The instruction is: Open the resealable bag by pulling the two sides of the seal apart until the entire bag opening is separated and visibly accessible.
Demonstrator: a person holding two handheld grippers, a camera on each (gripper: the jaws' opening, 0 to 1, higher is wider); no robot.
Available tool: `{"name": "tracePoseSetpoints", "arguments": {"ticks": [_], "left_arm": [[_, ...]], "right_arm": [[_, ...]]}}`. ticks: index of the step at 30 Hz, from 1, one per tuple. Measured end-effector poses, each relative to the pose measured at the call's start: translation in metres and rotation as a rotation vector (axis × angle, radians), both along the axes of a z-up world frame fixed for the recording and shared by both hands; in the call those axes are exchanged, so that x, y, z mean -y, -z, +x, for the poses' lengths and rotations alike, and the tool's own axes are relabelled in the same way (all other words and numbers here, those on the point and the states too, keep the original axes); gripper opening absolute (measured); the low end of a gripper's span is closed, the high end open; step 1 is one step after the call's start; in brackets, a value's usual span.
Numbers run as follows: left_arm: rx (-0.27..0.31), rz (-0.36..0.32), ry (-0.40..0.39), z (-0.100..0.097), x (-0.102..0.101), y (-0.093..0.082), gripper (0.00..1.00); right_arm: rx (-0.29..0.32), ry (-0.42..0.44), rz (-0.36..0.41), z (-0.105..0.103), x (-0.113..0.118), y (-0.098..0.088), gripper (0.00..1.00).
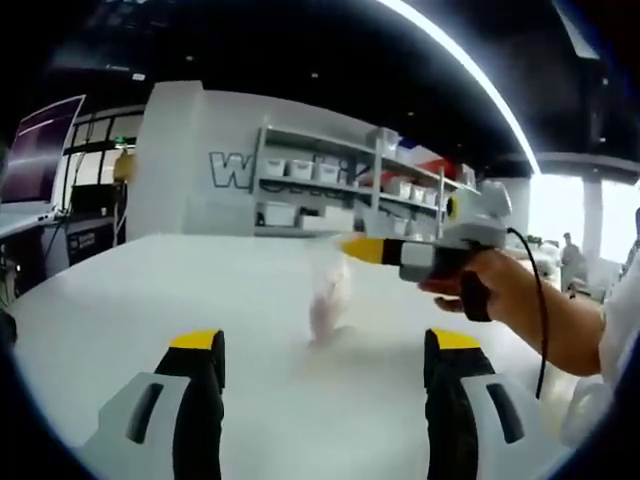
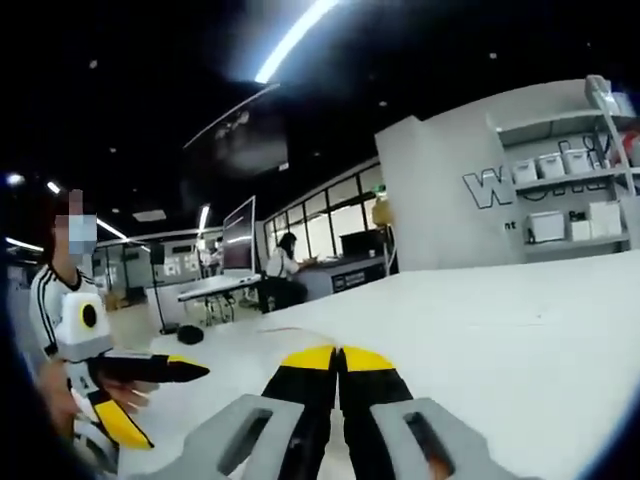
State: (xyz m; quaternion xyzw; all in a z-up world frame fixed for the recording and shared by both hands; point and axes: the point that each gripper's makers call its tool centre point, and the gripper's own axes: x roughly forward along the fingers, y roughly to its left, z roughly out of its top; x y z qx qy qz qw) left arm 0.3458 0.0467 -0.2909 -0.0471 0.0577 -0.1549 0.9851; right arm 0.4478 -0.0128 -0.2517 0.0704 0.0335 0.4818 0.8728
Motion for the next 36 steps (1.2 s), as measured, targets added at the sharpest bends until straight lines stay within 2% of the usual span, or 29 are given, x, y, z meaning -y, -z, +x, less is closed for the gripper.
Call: {"name": "tracePoseSetpoints", "arguments": {"ticks": [9,12,22,27,31,35,36], "left_arm": [[0.001,-0.016,0.009,-0.003,0.002,0.0,0.81],[0.004,-0.02,0.022,-0.004,0.005,0.0,0.78],[-0.004,-0.034,0.029,-0.01,0.006,0.003,0.77],[-0.025,-0.069,0.059,-0.016,0.015,0.008,0.75],[-0.025,-0.108,0.094,-0.021,0.025,0.005,0.67],[-0.023,-0.17,0.14,-0.025,0.036,-0.001,0.55],[-0.023,-0.188,0.152,-0.025,0.038,-0.003,0.49]], "right_arm": [[-0.019,-0.038,0.018,-0.019,-0.01,0.003,0.0],[-0.024,-0.045,0.018,-0.024,-0.013,0.006,0.0],[0.006,-0.058,0.03,-0.045,-0.023,0.0,0.0],[0.025,-0.056,0.017,-0.052,-0.027,0.004,0.0],[0.024,-0.058,0.006,-0.056,-0.029,0.011,0.0],[0.035,-0.05,-0.006,-0.06,-0.027,0.015,0.0],[0.043,-0.046,-0.01,-0.062,-0.025,0.015,0.0]]}}
